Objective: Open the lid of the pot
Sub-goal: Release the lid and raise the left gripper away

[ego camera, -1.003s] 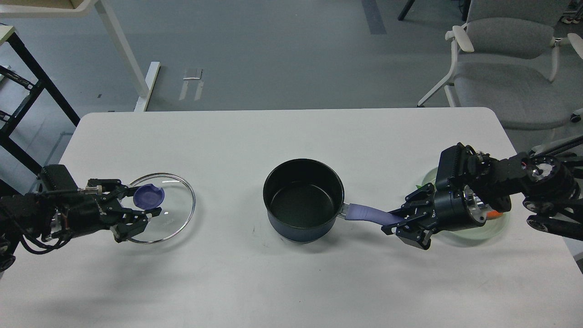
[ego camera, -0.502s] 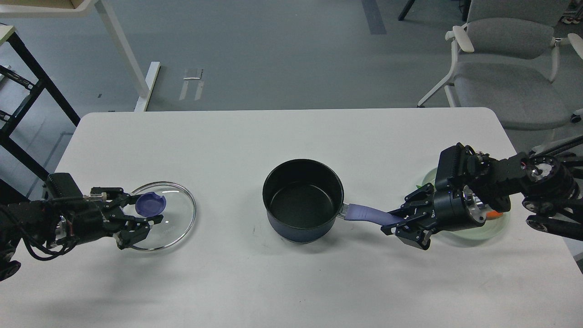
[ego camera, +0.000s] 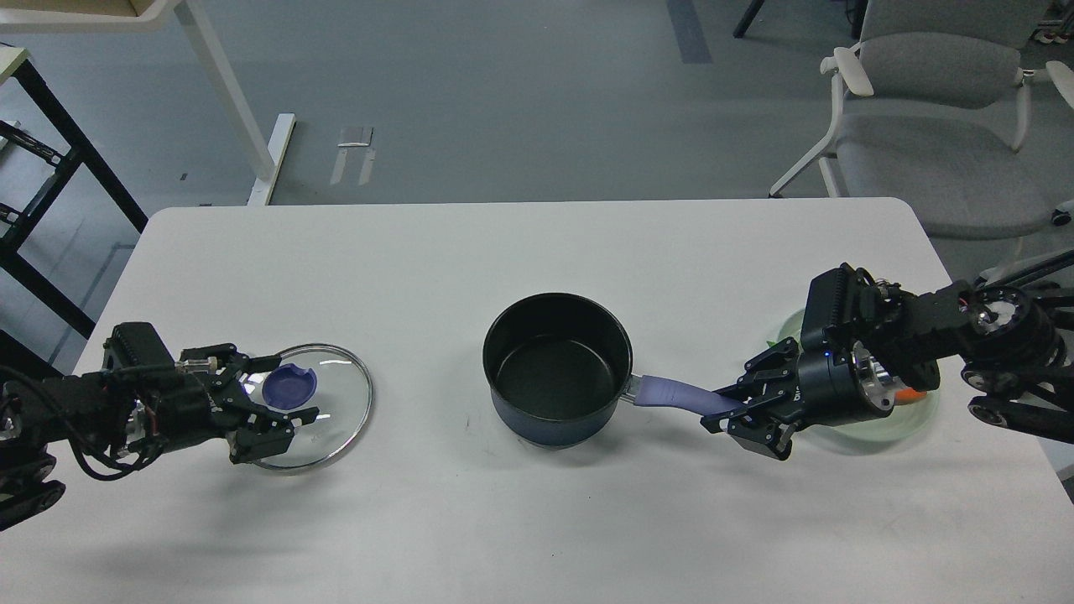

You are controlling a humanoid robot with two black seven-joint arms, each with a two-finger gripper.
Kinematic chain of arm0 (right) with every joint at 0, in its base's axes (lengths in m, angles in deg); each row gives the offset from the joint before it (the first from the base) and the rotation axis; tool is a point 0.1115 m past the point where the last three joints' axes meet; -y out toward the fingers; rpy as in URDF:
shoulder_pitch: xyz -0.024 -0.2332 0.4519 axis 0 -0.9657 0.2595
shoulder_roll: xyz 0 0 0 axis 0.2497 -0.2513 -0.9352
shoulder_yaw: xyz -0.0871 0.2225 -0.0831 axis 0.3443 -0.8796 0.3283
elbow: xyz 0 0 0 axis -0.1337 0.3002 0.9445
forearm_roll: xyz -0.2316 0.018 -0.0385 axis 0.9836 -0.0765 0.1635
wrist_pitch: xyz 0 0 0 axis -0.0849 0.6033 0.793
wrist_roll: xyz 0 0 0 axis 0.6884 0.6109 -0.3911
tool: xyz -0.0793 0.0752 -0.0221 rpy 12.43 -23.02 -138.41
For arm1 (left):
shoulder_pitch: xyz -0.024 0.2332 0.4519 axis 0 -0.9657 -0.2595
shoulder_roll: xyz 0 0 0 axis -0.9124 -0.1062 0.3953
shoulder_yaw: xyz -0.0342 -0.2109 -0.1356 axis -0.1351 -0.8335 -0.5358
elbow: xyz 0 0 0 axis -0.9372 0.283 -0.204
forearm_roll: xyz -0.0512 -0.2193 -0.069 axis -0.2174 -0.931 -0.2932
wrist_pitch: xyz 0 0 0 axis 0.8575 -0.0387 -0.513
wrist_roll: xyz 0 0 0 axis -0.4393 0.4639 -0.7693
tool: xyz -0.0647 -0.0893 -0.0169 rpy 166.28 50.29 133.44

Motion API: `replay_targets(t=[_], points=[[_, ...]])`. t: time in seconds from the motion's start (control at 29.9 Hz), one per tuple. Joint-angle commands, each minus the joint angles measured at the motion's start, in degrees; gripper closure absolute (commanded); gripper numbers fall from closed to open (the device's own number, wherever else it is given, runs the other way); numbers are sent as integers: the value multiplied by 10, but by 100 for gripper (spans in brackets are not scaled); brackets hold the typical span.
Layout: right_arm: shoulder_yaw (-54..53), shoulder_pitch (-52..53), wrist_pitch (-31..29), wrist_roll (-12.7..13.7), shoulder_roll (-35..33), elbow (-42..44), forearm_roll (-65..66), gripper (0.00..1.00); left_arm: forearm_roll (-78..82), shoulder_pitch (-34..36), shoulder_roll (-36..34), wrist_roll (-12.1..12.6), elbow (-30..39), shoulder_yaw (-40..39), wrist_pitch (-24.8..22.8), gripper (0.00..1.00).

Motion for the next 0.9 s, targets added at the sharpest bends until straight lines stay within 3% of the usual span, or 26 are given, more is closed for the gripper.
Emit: replay_targets(t=[0.0, 0.17, 0.4, 0.5, 0.77, 0.87], points=[[0, 0, 0, 0, 0, 0, 0, 67, -66, 12, -23, 0, 36, -2, -17, 1], [0, 0, 0, 0, 0, 0, 0, 66, -210, 70, -71, 0, 99, -3, -94, 1], [0, 2, 0, 0, 0, 0, 0, 62, -574, 133, -75, 0, 100, -20, -181, 1], [0, 5, 0, 0, 0, 0, 0, 46, -694, 133, -73, 0, 98, -20, -187, 1], [-1, 19, -1, 0, 1, -1, -4, 7, -837, 129, -52, 0, 85, -52, -189, 1], [0, 34, -2, 0, -5, -2, -7, 3, -907, 129, -39, 0, 77, -62, -188, 1]])
